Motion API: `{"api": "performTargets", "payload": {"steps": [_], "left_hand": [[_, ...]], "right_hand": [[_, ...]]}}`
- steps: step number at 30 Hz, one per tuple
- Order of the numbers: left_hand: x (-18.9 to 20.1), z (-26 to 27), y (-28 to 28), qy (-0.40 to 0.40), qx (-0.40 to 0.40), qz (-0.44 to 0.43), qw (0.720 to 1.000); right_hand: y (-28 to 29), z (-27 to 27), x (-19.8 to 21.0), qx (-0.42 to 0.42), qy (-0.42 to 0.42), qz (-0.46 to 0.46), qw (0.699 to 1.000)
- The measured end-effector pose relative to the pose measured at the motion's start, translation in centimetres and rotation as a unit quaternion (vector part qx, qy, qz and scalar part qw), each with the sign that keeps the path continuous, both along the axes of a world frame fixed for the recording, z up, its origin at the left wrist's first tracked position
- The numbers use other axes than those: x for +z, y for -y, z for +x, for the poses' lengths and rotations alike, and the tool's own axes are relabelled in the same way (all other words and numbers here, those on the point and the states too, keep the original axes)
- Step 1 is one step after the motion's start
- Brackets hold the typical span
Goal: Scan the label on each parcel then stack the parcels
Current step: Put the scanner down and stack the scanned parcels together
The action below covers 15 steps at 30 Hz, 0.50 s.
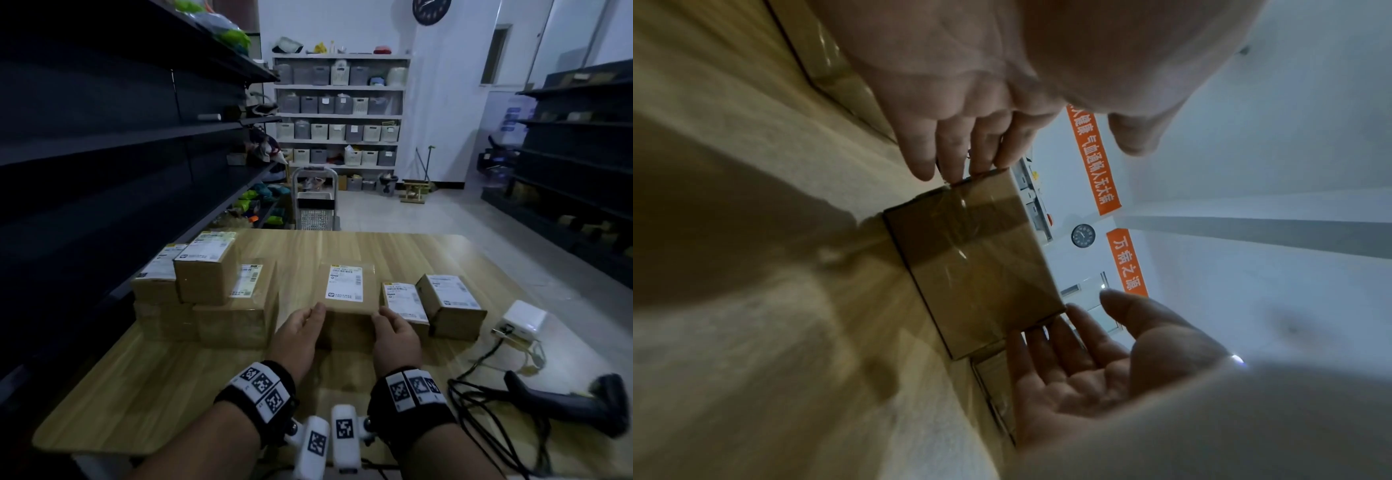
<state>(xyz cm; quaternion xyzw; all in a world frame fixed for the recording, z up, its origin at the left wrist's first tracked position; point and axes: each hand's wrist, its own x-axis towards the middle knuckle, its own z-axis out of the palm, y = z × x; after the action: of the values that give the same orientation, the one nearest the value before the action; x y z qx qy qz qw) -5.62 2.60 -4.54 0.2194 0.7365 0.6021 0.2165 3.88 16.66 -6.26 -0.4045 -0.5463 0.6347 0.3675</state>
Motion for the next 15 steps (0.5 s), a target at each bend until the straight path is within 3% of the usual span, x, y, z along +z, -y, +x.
{"api": "performTargets", "payload": {"steps": [8, 12, 15], "left_hand": [[-0.1, -0.8, 3.9, 0.008, 0.037, -0.015, 0.999], [-0.2, -1.5, 5.3, -0.066, 0.021, -0.039, 0.997], [1.1, -2.3, 6.1, -0.172, 0.067, -0.09, 0.979]], "right_hand": [[2.9, -1.5, 0.1, 0.049, -0.005, 0.006, 0.999], [3.9, -2.0, 0.3, 0.06, 0.0, 0.012, 0.998], [3.9, -2.2, 0.1, 0.073, 0.001, 0.023, 0.997]]}}
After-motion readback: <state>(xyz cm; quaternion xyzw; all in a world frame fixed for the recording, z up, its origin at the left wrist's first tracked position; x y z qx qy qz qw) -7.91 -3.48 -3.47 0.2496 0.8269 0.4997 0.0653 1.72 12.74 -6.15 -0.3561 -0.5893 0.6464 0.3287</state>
